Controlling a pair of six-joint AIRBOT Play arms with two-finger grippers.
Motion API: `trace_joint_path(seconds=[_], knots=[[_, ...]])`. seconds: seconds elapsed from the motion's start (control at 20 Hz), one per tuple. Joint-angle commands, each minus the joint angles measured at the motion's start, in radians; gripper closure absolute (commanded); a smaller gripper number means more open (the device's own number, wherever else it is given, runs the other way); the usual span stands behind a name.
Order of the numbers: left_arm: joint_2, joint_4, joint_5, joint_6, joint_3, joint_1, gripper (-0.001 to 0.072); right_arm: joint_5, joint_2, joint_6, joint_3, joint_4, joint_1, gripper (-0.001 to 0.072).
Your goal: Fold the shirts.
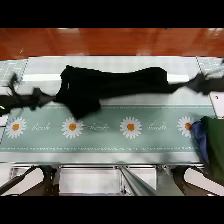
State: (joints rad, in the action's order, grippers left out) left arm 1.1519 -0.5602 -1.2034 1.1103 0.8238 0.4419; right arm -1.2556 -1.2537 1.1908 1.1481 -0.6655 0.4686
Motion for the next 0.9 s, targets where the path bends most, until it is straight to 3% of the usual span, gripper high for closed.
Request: trace_joint_path(seconds=[0.0, 0.25, 0.4, 0.65, 0.85], knots=[[-0.097, 0.01, 0.004, 0.058, 0.302, 0.0, 0.0693, -0.065, 0.029, 0.097, 0.386, -0.009, -0.003, 0.0686], [-0.118, 0.029, 0.014, 0.164, 0.88, 0.002, 0.0692, -0.134, 0.035, 0.213, 0.883, -0.109, -0.002, 0.0686], [-0.142, 0.027, -0.021, 0.196, 1.123, 0.02, 0.0692, -0.101, 0.131, 0.211, 0.947, -0.112, -0.002, 0.0685], [-0.335, -0.098, -0.049, 0.232, 1.174, 0.084, 0.0692, -0.135, 0.335, 0.188, 0.947, -0.169, -0.002, 0.0685], [-0.512, -0.376, -0.077, 0.299, 1.168, -0.031, 0.0692, -0.206, 0.477, 0.225, 0.921, -0.307, -0.003, 0.0685]])
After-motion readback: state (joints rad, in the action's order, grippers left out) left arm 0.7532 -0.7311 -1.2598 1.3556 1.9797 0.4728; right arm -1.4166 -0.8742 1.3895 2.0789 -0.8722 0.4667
